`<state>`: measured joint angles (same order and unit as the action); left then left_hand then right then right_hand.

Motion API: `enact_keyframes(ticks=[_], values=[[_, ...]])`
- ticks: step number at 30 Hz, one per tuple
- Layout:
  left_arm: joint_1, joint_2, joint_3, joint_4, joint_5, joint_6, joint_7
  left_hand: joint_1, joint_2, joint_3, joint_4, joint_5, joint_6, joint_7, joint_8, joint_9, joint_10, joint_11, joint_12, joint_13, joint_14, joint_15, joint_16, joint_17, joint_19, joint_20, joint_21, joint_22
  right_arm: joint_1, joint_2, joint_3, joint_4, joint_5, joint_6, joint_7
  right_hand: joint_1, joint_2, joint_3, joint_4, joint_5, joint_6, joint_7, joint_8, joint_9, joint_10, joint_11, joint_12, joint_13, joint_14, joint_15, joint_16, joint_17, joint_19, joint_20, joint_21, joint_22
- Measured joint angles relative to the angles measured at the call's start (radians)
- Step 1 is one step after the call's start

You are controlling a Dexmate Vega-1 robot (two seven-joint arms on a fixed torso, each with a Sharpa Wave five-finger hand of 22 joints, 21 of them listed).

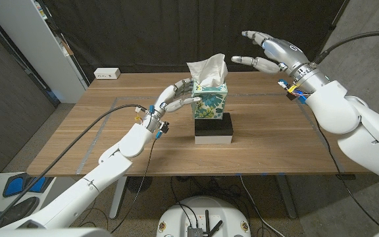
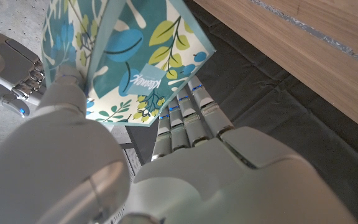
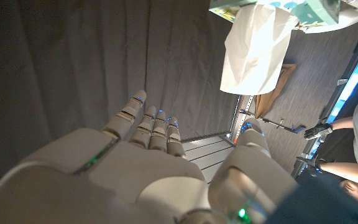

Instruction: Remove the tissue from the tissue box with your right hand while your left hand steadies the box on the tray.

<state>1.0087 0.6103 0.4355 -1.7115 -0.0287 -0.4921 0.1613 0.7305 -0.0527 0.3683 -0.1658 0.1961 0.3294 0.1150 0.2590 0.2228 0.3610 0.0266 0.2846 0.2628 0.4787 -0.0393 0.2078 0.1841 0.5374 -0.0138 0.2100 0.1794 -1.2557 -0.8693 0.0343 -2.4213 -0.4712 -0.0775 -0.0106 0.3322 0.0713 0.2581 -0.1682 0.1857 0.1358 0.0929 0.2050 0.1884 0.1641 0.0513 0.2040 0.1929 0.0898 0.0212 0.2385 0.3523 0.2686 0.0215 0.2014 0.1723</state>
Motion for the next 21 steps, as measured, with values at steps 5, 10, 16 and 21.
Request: enact_keyframes(ticks=[5,10,16,21], values=[[0.003,-0.002,0.000,-0.002,0.001,0.000,0.002,0.000,0.000,-0.001,-0.001,0.000,0.001,0.001,-0.004,0.001,0.005,-0.005,0.000,0.000,0.000,0.000,0.000,0.000,0.002,-0.002,-0.001,0.000,0.034,-0.011,-0.033,-0.005,0.007,-0.017,0.022,0.000,0.000,0.005,-0.001,0.000,0.000,0.000,0.000,0.000,0.000,0.000,0.000,0.000,0.000,0.000,0.000,-0.005,0.000,0.000,0.000,0.000],[0.007,-0.002,0.000,-0.005,0.001,-0.001,0.004,0.000,0.000,0.001,0.001,-0.001,0.005,-0.002,-0.005,0.001,0.007,-0.003,0.000,0.000,0.000,0.000,0.000,0.000,0.004,-0.004,-0.001,0.000,0.062,-0.021,-0.061,-0.008,0.012,-0.033,0.038,0.000,0.000,0.007,-0.001,0.000,0.000,0.000,0.000,0.000,-0.001,-0.001,0.000,0.000,0.000,0.000,0.000,-0.005,0.000,0.000,0.000,0.000],[0.014,-0.002,-0.001,-0.010,0.001,-0.001,0.004,0.000,0.000,0.001,0.001,-0.003,0.005,-0.002,-0.006,0.001,0.007,-0.003,-0.004,0.000,0.000,0.000,0.000,-0.001,0.004,-0.004,-0.001,-0.001,0.062,-0.021,-0.061,-0.008,0.012,-0.055,0.053,0.019,0.000,0.011,-0.006,0.007,0.008,-0.008,0.000,0.000,-0.003,-0.003,0.000,0.000,0.000,0.000,0.000,-0.004,0.000,0.000,-0.002,0.000],[0.017,-0.002,-0.002,-0.013,0.002,-0.002,0.007,0.000,0.000,0.001,0.001,-0.003,0.005,-0.002,-0.003,0.001,0.007,-0.003,-0.004,0.000,0.000,0.000,0.000,-0.001,0.004,-0.004,-0.001,-0.001,0.110,-0.050,-0.115,-0.029,0.000,-0.080,0.063,0.050,0.000,0.024,-0.010,0.015,0.020,-0.020,0.010,0.000,-0.011,-0.011,-0.005,0.000,-0.015,0.001,-0.007,-0.004,-0.008,0.000,-0.007,0.000]])
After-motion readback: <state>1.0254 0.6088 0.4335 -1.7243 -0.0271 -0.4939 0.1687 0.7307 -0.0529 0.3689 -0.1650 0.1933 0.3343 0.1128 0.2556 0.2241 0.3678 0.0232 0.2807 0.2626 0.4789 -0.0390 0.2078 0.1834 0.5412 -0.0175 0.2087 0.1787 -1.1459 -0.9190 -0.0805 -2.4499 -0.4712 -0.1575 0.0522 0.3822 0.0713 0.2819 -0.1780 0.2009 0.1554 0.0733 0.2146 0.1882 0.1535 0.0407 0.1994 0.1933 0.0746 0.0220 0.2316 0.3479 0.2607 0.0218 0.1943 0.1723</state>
